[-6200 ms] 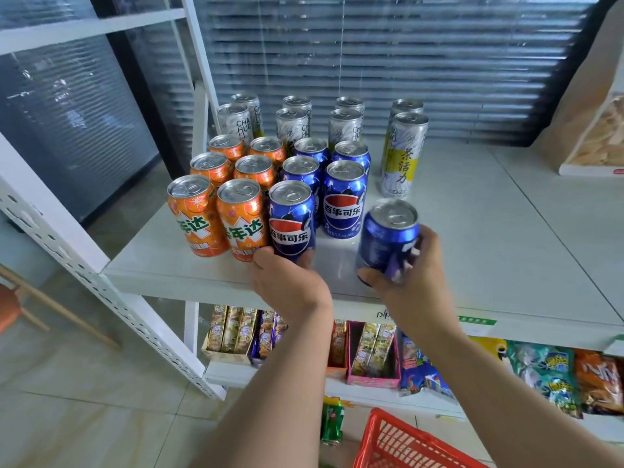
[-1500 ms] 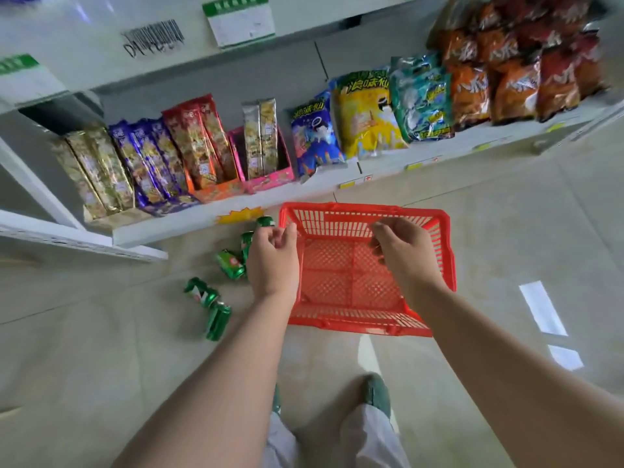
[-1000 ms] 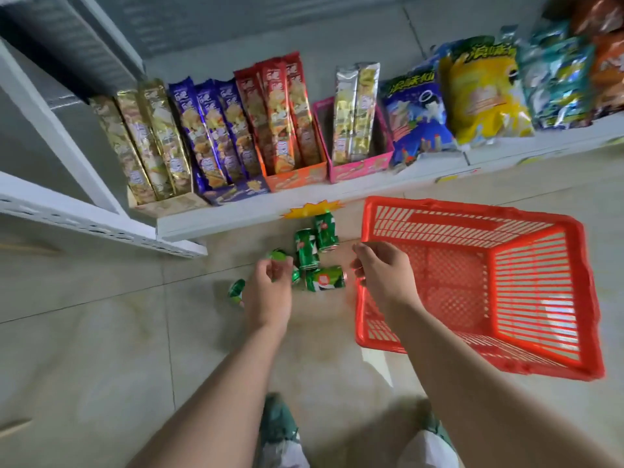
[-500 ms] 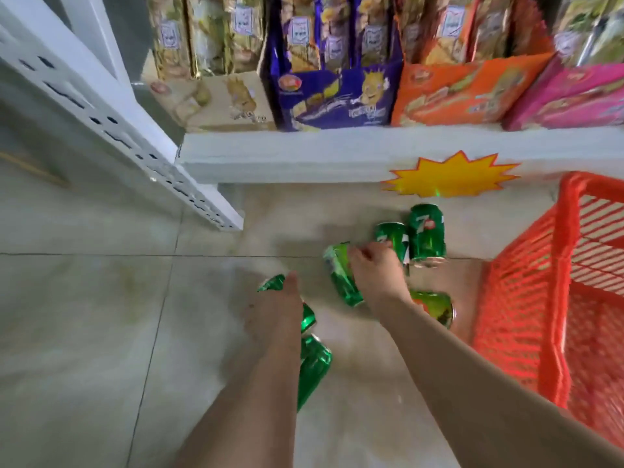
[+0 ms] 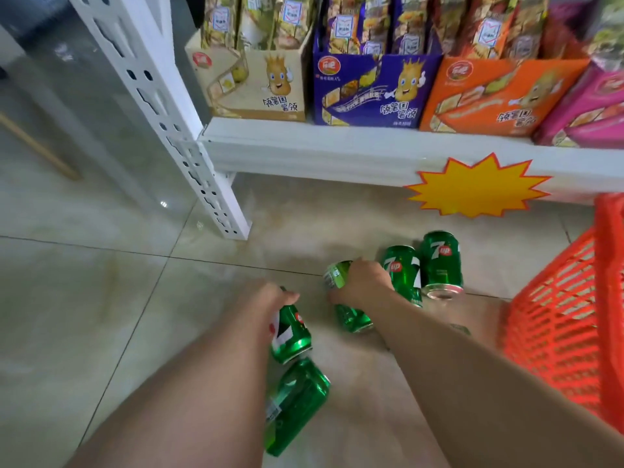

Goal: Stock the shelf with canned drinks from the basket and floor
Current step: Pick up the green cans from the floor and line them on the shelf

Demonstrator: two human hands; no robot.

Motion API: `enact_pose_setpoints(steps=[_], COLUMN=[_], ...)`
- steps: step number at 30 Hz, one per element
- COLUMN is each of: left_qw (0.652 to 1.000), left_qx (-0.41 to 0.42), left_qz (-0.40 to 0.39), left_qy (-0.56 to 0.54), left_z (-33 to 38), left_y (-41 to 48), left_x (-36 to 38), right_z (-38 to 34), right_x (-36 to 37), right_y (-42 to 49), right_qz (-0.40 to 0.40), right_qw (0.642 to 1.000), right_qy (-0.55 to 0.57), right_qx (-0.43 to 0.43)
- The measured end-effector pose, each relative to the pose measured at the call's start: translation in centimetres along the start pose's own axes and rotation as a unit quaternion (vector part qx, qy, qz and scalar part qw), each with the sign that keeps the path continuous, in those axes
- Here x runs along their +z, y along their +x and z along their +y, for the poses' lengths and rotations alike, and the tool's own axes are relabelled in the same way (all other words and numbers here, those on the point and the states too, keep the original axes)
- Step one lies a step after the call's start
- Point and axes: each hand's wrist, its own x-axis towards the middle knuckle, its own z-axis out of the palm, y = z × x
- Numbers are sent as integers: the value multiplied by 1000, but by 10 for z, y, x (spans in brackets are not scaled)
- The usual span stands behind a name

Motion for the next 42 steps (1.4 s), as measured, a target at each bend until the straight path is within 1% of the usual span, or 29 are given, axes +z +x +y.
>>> enact_pose_setpoints(steps=[3, 5, 10, 16, 20, 22, 25, 28, 31, 35, 39, 42], left_qw=[997, 996, 980, 959, 941, 933, 921, 898, 874, 849, 818, 796], left_qx=[-21, -12, 108, 221, 272, 312, 352, 398, 439, 504, 557, 594], left_qz=[-6, 11, 103, 168, 199, 181, 158, 181, 199, 145, 132, 118], left_qy=[-73, -92, -129, -53, 12, 26, 46, 50, 62, 68, 53, 14], left_z=[-7, -5, 28, 72, 95, 110, 137, 171, 208, 254, 293, 321], left_y=[-10, -17, -50, -128, -190, -220, -273, -330, -391, -471, -540, -578], left_x=[-4, -8, -35, -72, -87, -96, -112, -127, -140, -152, -155, -154], right_z=[-2, -3, -15, -24, -21, -18, -15, -15, -11, -2, 6, 13], right_x=[-4, -10, -55, -135, -196, -227, -276, -330, -389, -465, -527, -562], right_y=[-10, -16, -42, -93, -142, -163, -202, -243, -282, -338, -379, -397], right_qz=[3, 17, 43, 86, 100, 118, 166, 221, 265, 315, 352, 395], right_qw=[1000, 999, 996, 979, 975, 970, 960, 949, 934, 913, 884, 861], right_qy=[27, 48, 77, 174, 171, 175, 178, 154, 157, 164, 213, 233], right_qx=[3, 5, -21, -67, -97, -121, -141, -162, -181, -201, -220, -218])
